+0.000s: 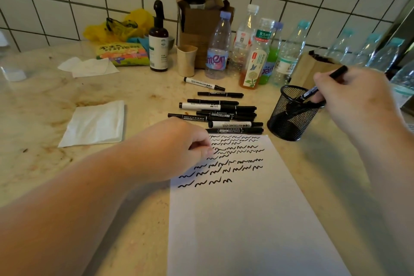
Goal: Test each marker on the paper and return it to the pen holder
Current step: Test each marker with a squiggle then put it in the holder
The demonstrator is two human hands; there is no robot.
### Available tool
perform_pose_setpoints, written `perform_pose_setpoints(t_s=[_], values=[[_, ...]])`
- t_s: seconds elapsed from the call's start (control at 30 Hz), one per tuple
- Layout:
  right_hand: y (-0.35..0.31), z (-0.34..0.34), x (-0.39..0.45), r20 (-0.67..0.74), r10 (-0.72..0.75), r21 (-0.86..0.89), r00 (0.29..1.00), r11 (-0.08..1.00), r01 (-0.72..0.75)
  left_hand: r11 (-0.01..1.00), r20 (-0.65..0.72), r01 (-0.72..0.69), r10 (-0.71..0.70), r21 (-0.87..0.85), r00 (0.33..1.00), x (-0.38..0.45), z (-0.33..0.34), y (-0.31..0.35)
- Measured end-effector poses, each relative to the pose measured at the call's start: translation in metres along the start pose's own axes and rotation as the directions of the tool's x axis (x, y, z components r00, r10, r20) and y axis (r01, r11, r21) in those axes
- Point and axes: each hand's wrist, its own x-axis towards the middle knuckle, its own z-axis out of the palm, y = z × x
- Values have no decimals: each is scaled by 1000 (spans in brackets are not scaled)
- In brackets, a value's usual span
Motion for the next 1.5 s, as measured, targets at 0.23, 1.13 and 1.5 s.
perform_pose_setpoints(t_s=[0.23, 1.13, 1.5], values=[[-4, 5, -14, -95, -179, 29, 979, 983, 182, 1000, -20, -14, 14, -5, 1000, -1, 0, 2], [-1, 46, -56, 533, -236, 287, 813, 954, 88, 1000, 8, -9, 9, 15, 1000, 0, 1, 2], [16, 49, -85, 566, -312, 718, 763, 642, -270, 997, 38, -81, 81, -11, 996, 0, 0, 19]])
